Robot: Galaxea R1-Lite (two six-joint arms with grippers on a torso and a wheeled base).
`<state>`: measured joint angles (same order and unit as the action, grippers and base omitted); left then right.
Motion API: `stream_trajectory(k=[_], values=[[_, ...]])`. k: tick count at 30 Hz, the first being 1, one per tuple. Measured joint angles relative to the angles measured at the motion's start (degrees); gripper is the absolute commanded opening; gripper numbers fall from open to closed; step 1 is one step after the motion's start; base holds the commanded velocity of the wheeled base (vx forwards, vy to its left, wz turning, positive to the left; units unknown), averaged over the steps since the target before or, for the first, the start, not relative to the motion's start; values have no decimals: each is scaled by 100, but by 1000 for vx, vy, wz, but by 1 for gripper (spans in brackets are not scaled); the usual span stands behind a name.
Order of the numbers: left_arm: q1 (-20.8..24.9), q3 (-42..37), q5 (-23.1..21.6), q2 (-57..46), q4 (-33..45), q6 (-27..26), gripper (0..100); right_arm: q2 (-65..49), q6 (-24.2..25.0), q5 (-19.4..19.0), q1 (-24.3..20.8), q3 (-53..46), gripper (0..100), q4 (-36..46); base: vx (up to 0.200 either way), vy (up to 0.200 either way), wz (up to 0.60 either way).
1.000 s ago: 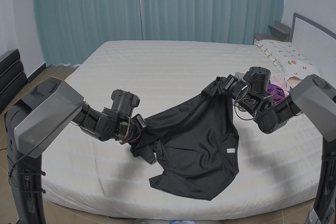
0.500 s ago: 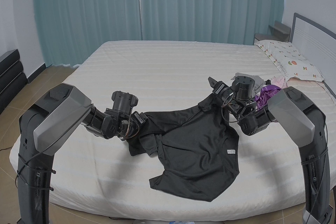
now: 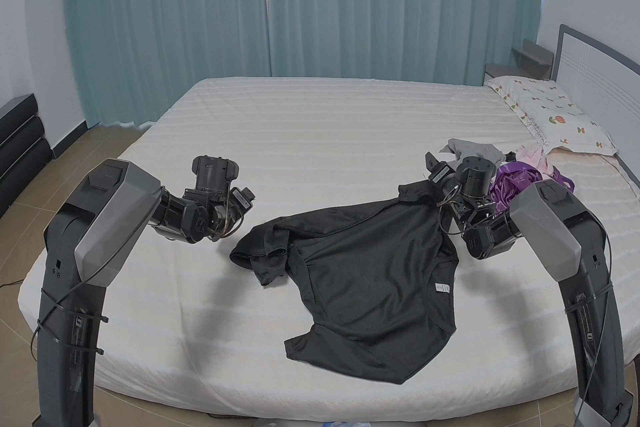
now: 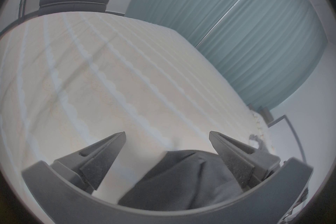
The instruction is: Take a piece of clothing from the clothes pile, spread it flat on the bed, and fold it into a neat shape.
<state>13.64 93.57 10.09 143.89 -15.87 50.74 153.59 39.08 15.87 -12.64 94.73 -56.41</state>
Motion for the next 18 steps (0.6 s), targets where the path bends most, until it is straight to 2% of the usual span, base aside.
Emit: stream_trajectory(k=[4, 8, 13, 18], values=[[-85, 30, -39, 116, 343, -405, 100, 55, 11, -82, 57, -232, 100, 29, 0, 0, 0], [-127, -17, -77, 162, 394, -421, 100, -30, 62, -216, 83, -562, 100, 13, 0, 0, 0], [-149, -315, -304, 46, 400, -325, 100, -425, 266, -769, 129, -1314, 100, -11, 0, 0, 0], [-118, -976, -622, -424, 395, -158, 100, -979, 525, -1363, 215, -2046, 100, -13, 0, 0, 0]])
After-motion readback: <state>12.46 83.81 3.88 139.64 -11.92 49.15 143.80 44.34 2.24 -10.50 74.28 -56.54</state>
